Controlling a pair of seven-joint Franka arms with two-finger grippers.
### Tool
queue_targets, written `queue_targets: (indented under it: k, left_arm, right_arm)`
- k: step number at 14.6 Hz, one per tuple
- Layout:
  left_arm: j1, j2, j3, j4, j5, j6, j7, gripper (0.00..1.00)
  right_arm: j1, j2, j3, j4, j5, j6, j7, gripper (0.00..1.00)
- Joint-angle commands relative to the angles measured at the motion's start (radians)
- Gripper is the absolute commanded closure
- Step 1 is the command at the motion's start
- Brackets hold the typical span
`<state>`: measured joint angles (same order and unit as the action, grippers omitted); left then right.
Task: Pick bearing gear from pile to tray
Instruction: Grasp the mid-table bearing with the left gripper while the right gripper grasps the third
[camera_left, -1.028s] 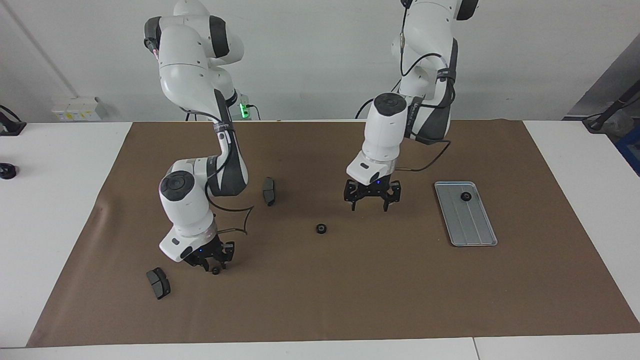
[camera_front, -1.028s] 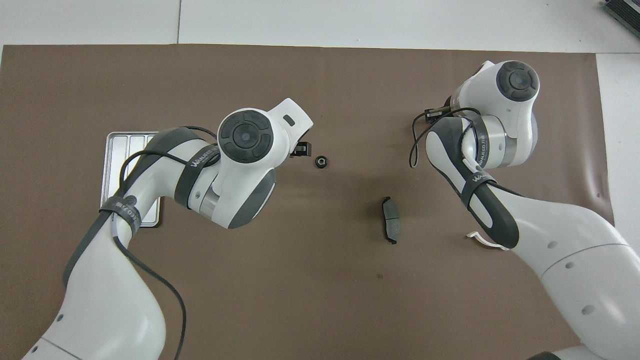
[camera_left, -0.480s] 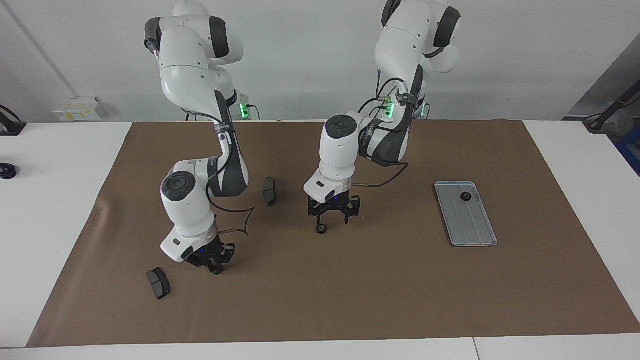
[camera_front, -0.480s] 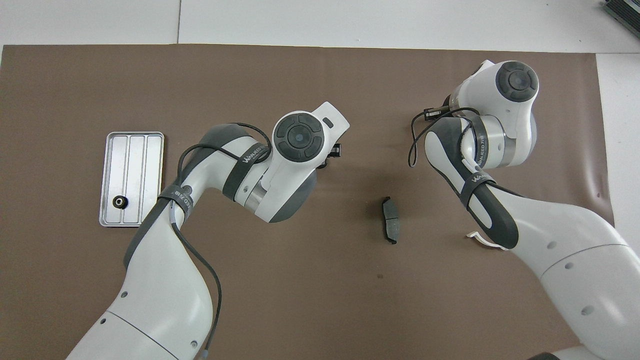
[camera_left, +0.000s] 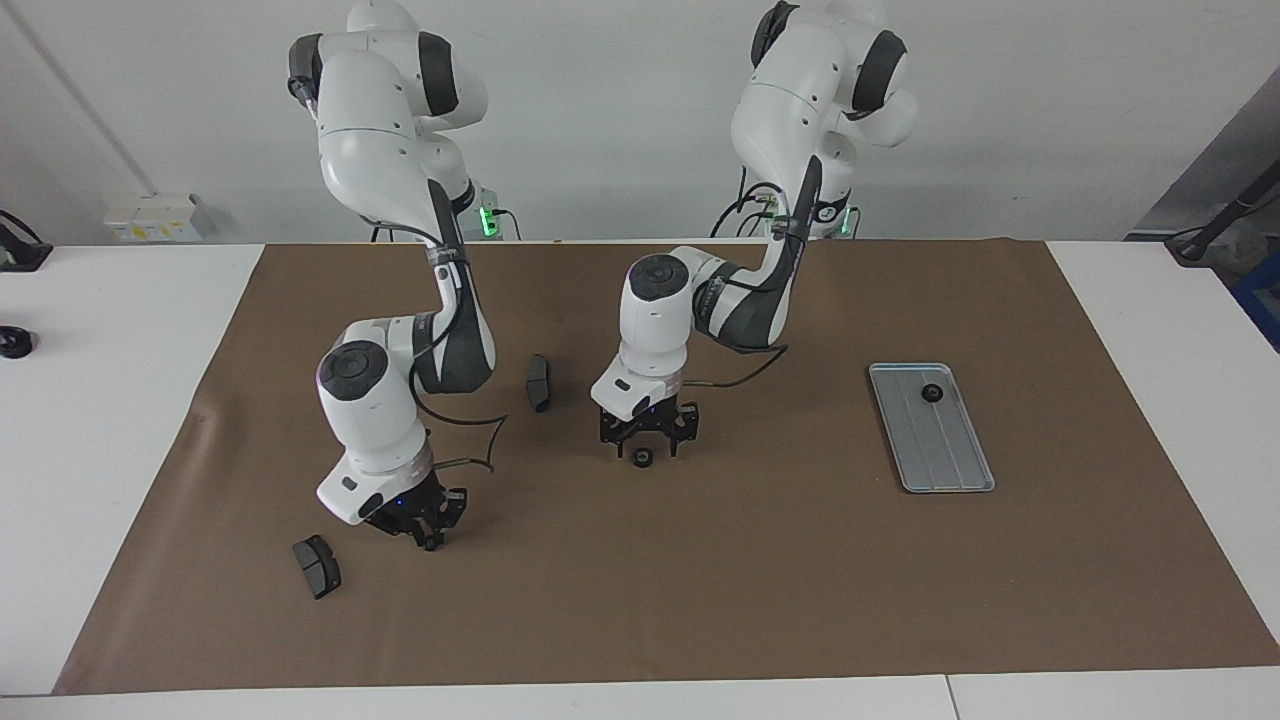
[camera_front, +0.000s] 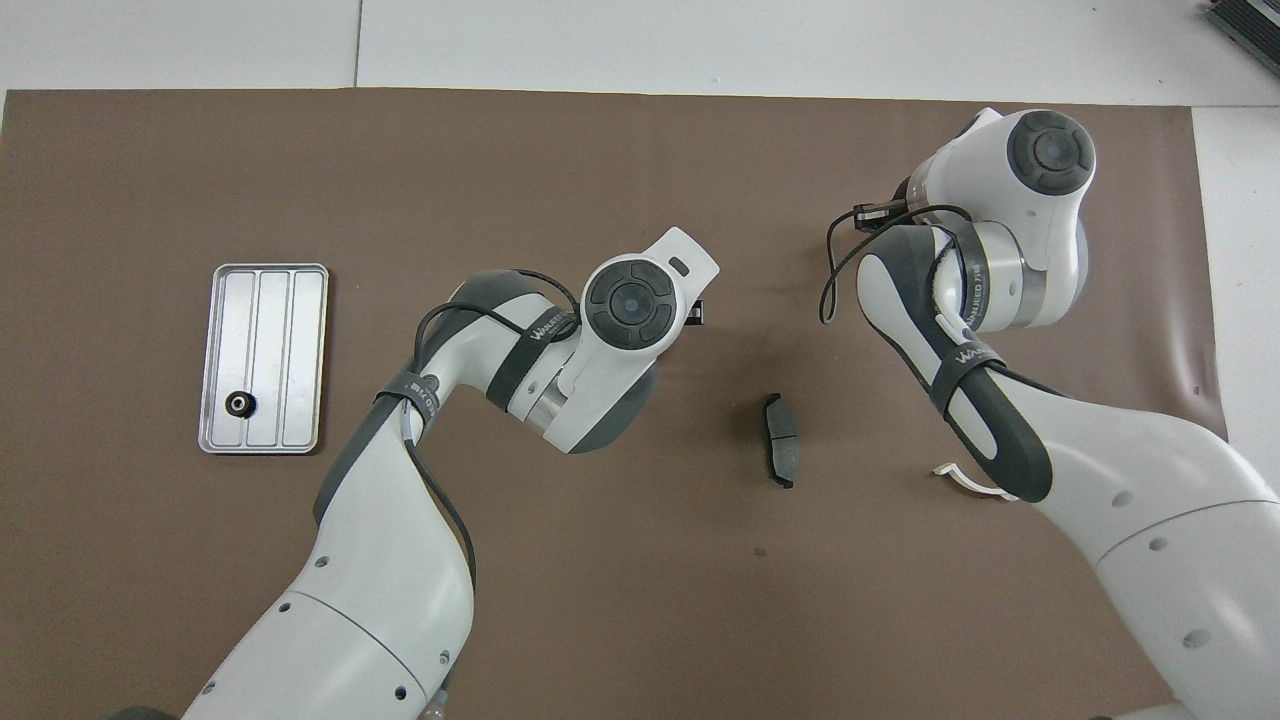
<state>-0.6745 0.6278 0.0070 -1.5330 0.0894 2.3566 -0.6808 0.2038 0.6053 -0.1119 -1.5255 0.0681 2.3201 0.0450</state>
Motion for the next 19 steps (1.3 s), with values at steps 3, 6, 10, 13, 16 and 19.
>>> queue_targets:
  k: [3,6,10,13,16,19]
  left_arm:
    - [-0.007,0.004,0.011,-0.016,0.003,0.015,-0.017,0.23]
    - [-0.008,0.003,0.010,-0.022,-0.017,0.021,-0.022,0.26]
    - [-0.008,0.001,0.011,-0.033,-0.020,0.024,-0.020,0.50]
    - [-0.008,-0.005,0.013,-0.032,-0.020,0.004,-0.023,0.75]
    - [-0.007,-0.035,0.016,-0.036,-0.020,-0.042,-0.025,1.00]
    - [0.024,-0.095,0.021,-0.067,-0.019,-0.121,-0.023,1.00]
  right_arm:
    - [0.005,-0.133,0.011,-0.024,0.093,-0.171,0.131,1.00]
    - [0.037,-0.160,0.011,-0.030,0.093,-0.244,0.139,1.00]
    - [0.060,-0.165,0.009,-0.045,0.093,-0.242,0.142,1.00]
    - [0.077,-0.167,0.009,-0.048,0.082,-0.237,0.153,1.00]
    - [0.101,-0.176,0.009,-0.070,0.079,-0.228,0.188,1.00]
    - [0.146,-0.193,0.009,-0.120,0.079,-0.188,0.219,1.00]
